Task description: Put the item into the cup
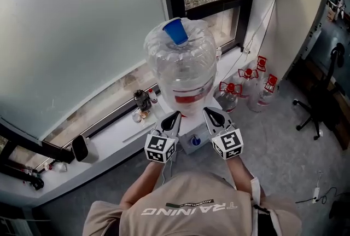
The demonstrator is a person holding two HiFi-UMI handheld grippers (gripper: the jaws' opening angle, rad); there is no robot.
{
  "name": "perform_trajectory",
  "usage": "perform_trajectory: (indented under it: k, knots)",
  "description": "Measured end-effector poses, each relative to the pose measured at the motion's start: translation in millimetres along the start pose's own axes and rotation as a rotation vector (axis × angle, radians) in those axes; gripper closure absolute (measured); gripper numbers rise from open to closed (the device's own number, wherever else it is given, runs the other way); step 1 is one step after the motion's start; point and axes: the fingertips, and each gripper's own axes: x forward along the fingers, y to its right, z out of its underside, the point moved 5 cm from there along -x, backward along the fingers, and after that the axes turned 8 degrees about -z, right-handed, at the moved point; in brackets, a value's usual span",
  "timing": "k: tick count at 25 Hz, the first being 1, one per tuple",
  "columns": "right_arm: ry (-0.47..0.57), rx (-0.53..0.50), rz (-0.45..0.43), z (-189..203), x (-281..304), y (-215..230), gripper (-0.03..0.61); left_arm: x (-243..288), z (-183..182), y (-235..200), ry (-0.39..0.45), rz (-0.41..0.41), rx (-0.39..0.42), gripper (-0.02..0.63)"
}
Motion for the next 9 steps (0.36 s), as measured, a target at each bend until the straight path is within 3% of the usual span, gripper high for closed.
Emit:
perform_trajectory:
  k: [4, 9]
  knots:
    - [0.008, -0.007, -0.023, -3.9, 8.2, 7.8, 0.568, 0.9, 2.9, 1.3, -0.002, 0.01, -0.007, 0.606]
    - [0.031, -0.027, 0.019, -6.8, 19.8, 23.9, 0.568, 22.8, -1.0, -12.9, -0.001, 0.018, -0.002, 0.606]
